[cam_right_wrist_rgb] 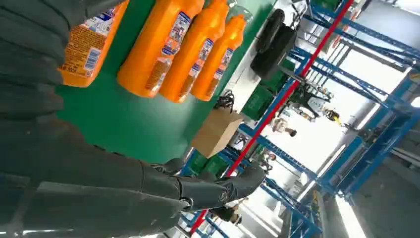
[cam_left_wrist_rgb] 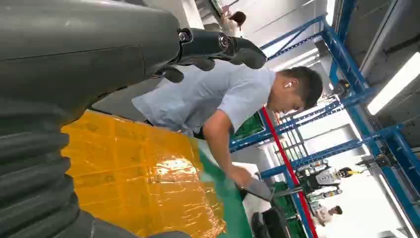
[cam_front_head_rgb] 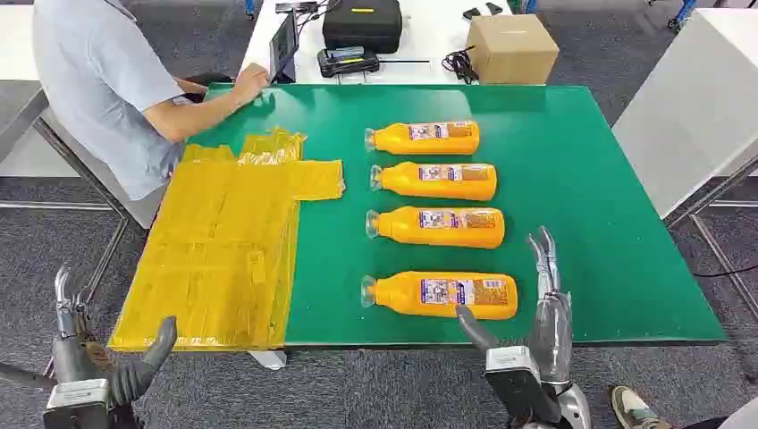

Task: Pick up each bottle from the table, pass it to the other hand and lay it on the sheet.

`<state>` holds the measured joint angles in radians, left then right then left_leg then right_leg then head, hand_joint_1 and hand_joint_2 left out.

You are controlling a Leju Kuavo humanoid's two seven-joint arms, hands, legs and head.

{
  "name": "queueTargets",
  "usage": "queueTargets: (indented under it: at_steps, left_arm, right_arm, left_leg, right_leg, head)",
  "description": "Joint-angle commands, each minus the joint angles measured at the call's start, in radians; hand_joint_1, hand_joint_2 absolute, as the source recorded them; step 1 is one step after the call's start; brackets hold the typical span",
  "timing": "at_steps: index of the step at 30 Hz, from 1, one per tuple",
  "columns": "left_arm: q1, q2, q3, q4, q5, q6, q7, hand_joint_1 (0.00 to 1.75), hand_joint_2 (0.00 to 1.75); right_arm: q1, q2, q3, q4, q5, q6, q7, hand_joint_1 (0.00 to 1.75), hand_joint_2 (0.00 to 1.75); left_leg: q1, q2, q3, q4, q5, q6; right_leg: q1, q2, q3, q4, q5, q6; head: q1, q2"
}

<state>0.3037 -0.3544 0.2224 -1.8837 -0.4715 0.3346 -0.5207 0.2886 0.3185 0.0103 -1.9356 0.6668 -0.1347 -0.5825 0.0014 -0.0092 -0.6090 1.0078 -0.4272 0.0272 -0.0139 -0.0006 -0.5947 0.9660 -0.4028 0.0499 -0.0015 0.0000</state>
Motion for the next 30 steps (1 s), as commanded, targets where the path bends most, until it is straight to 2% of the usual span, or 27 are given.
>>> queueTargets:
  at_steps: [1,7,9,30]
  left_arm:
    - [-0.017,0.005,-0.002,0.052,0.001,0.001,0.007,0.0,1.75]
    - [-0.017,0.005,-0.009,0.051,-0.001,0.004,0.01,0.0,1.75]
    - [-0.017,0.005,-0.009,0.051,-0.001,0.004,0.01,0.0,1.75]
    - [-0.021,0.005,-0.011,0.037,-0.023,-0.004,0.021,0.0,1.75]
  right_arm:
    - [-0.032,-0.006,0.007,0.033,0.0,-0.005,0.007,0.0,1.75]
    - [-0.033,-0.007,0.006,0.032,0.001,-0.002,0.008,0.0,1.75]
    - [-0.033,-0.007,0.006,0.032,0.001,-0.002,0.008,0.0,1.75]
    - [-0.039,-0.002,0.003,0.048,-0.011,-0.001,0.003,0.0,1.75]
  left_leg:
    - [0.0,0.002,0.005,-0.001,-0.002,-0.001]
    - [0.0,0.001,0.002,-0.001,0.0,-0.001]
    - [0.0,0.002,0.005,-0.001,-0.002,-0.001]
    - [0.0,0.002,0.005,-0.001,-0.002,-0.001]
  right_leg:
    - [0.0,0.001,0.005,-0.001,-0.001,-0.002]
    - [0.0,0.0,0.002,-0.001,0.0,-0.001]
    - [0.001,0.001,0.005,0.0,-0.002,-0.002]
    - [0.001,0.001,0.004,-0.001,-0.001,-0.002]
  head:
    - [0.0,0.0]
    - [0.0,0.0]
    - [0.0,0.0]
    - [0.0,0.0]
